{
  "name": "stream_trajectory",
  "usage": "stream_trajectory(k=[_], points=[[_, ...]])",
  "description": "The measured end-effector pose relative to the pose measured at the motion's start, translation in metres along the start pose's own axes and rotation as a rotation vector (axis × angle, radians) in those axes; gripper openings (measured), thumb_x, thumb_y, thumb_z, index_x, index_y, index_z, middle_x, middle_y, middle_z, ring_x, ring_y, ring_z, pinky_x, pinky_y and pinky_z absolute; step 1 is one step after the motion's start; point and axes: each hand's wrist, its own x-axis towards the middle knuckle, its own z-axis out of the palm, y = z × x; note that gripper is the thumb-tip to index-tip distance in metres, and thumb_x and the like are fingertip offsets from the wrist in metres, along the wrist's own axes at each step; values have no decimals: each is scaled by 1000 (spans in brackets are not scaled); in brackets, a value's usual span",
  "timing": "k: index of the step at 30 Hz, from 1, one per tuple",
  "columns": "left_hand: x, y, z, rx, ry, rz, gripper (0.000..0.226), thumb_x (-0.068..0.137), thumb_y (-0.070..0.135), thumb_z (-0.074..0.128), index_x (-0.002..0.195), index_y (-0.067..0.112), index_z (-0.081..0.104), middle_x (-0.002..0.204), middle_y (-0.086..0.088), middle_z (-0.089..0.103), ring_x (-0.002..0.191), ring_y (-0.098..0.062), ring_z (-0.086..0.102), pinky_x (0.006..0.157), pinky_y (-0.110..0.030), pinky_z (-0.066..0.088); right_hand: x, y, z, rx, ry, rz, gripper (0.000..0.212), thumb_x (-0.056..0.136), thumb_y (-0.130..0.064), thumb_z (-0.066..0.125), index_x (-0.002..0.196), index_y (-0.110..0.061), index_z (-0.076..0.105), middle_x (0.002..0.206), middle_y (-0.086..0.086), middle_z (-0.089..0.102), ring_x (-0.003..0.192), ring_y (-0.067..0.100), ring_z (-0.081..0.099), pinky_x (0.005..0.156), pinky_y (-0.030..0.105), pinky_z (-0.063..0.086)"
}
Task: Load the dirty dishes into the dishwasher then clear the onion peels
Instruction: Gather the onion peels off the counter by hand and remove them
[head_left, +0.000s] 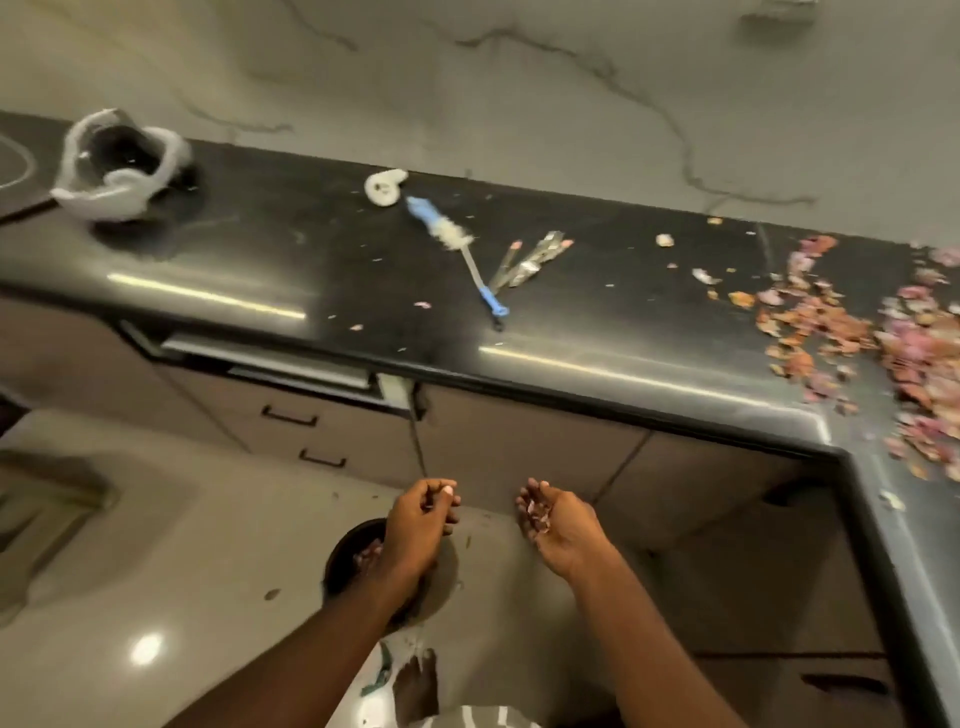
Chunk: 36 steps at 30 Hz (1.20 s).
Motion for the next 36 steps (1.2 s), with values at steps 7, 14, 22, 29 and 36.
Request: stream_trajectory(k=[7, 14, 22, 29, 36], points=[[14, -44, -142, -201, 283, -240, 34, 109, 33, 50, 97, 16, 76, 91, -3, 79, 89, -26, 75, 85, -43, 62, 25, 108, 85, -215, -28, 128, 27, 109, 4, 32, 121, 2, 56, 104, 17, 62, 91, 26, 64, 67, 27, 61], [1, -66, -204, -447, 461, -369, 45, 112, 35, 41, 105, 4, 72, 98, -15, 76, 78, -26, 67, 72, -38, 57, 53, 157, 132, -531, 31, 189, 47, 111, -7, 28, 65, -15, 36, 55, 3, 34, 53, 15, 27, 46, 27, 31], [-14, -80, -224, -515, 514, -385, 46, 113, 36, 38, 104, 6, 71, 102, -18, 75, 82, -28, 67, 79, -42, 57, 50, 171, 164, -733, 80, 163, 36, 109, -12, 34, 73, -16, 32, 73, 6, 24, 62, 21, 22, 60, 34, 30], [-12, -72, -219, -479, 465, -376, 45, 113, 36, 36, 107, 8, 70, 103, -14, 75, 83, -25, 67, 88, -48, 59, 43, 173, 168, -597, 64, 86, 27, 102, 8, 55, 129, 5, 55, 96, 20, 63, 81, 23, 62, 84, 31, 57], [-5, -58, -203, -402, 394, -345, 45, 113, 37, 35, 109, 10, 71, 102, -10, 76, 83, -21, 68, 82, -40, 60, 44, 164, 161, -725, -52, 16, 34, 101, 5, 55, 134, 10, 55, 129, 26, 64, 122, 37, 64, 96, 39, 58]])
